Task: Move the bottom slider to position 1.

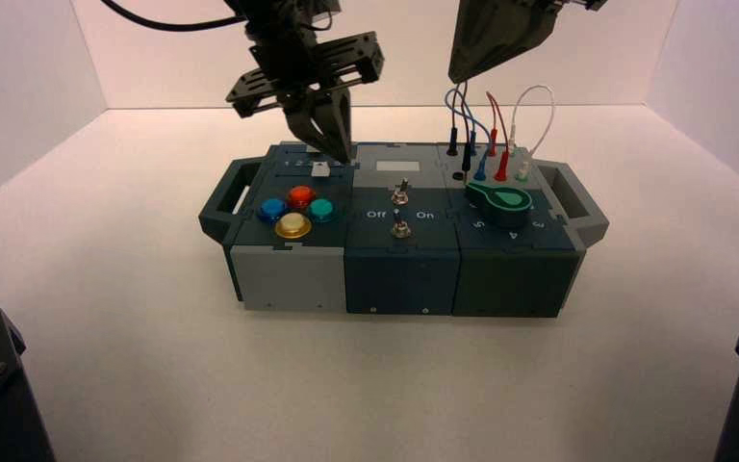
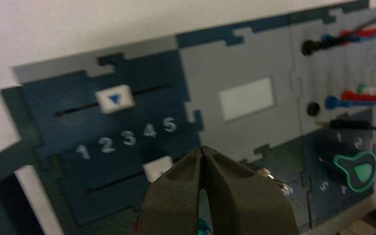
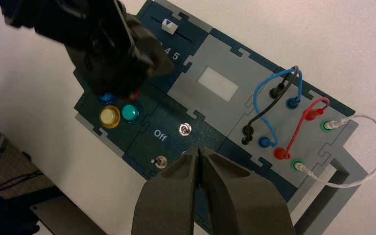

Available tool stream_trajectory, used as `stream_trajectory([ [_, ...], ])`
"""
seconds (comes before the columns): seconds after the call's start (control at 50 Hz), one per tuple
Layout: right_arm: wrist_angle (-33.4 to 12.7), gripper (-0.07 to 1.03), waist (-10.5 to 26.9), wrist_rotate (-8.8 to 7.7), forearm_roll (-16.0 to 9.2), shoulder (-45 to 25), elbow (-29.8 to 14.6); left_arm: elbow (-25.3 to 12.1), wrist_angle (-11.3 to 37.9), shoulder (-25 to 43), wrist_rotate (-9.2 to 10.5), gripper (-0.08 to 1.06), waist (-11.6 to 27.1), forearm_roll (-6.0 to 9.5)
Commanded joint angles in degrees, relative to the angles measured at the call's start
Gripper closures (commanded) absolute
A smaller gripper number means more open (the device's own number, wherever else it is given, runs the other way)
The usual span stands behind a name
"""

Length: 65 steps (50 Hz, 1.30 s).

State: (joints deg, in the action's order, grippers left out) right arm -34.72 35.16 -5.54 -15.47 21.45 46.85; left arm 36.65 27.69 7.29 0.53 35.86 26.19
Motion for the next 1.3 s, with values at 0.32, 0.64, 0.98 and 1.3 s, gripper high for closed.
stream_trajectory([
  [0.32,-0.18,0.99,0.35,-0.35,0.35,1.41,-1.05,-0.26,1.14,-1.85,-0.18,1.01,-0.7,-1.49],
  [0.64,-1.23,0.99,0.44,-0.44,0.62,1.49,-0.97,-0.35,3.16,-1.93,-0.18,1.01,-2.29,-2.81],
  [0.98,-1.23,0.99,4.04,-0.18,0.44,1.41,-0.62,0.44,3.43,-2.29,-0.26,1.01,-3.43,-3.16],
  [1.3,-0.35,0.99,7.12,-0.09,0.88,1.67,0.62,1.67,3.78,-3.25,-0.35,1.01,-4.22,-3.52],
])
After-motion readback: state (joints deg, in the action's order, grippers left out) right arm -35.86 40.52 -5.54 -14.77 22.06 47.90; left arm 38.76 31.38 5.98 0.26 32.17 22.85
